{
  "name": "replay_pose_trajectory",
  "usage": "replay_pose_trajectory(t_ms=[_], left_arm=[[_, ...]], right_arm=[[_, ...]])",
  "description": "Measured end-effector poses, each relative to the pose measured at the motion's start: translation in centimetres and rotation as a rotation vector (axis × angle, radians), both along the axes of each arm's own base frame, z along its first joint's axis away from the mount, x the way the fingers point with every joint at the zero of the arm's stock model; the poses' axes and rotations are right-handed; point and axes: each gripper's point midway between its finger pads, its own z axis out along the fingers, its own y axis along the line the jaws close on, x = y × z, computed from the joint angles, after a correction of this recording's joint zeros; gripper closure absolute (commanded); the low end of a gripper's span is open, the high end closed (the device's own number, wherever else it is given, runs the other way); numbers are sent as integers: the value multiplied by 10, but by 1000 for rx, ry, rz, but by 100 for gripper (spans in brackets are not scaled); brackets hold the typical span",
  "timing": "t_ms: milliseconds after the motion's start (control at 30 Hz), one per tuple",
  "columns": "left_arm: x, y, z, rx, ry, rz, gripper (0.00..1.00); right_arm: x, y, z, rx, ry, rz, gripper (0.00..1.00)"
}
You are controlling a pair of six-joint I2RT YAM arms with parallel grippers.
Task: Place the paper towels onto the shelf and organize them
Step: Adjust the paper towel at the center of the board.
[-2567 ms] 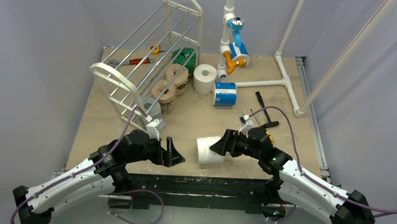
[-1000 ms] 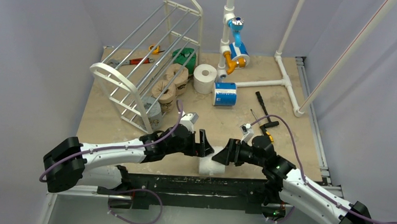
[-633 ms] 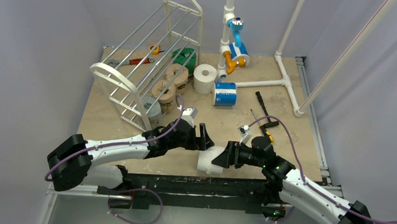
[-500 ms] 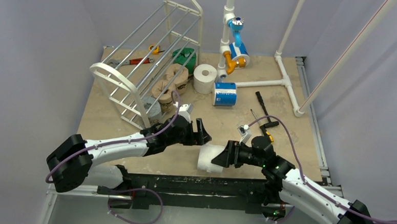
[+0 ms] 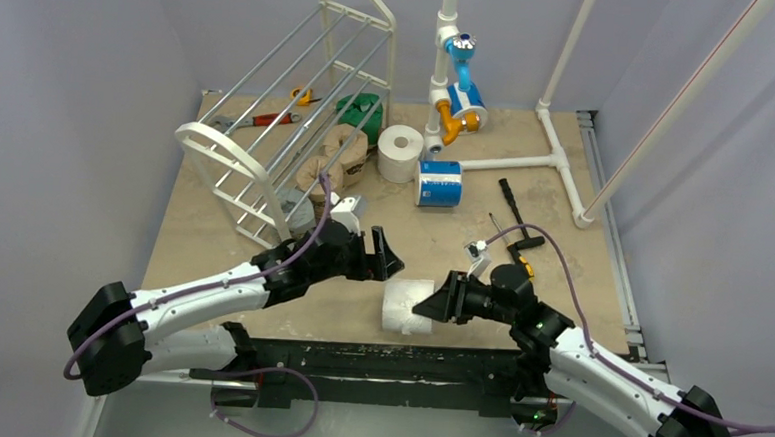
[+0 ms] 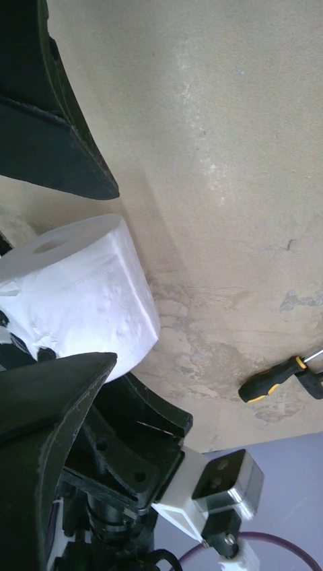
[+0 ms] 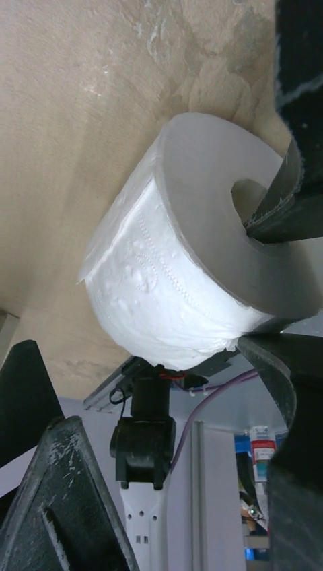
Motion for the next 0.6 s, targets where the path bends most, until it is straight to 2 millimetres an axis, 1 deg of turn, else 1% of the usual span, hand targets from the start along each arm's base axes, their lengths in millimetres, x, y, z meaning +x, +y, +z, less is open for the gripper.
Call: replay_pose_trajectory(t_ms=[100, 167, 267, 333, 433, 467, 533, 600], left_arm=[[-8, 4, 8, 21, -9, -24, 15], [-13, 4, 18, 39, -18, -51, 14], [-19, 3, 41, 44, -44, -86, 13], [-23, 5, 59, 36, -66, -102, 12], [-28, 13, 87, 13, -106, -111, 13], [-30, 16, 95, 7, -119, -114, 12], [-33, 22, 113, -3, -143, -118, 12], [-36, 27, 132, -10, -172, -126, 12]], right_arm=[[2, -1, 7, 6, -33, -3, 75], [6, -4, 13, -14, -56, -23, 76], [15, -10, 25, -65, -100, -55, 76], [24, -13, 42, -97, -141, -76, 77], [38, -15, 70, -141, -202, -108, 77], [46, -15, 79, -171, -219, -121, 77], [59, -16, 91, -225, -239, -140, 78], [74, -17, 96, -315, -242, -160, 79]])
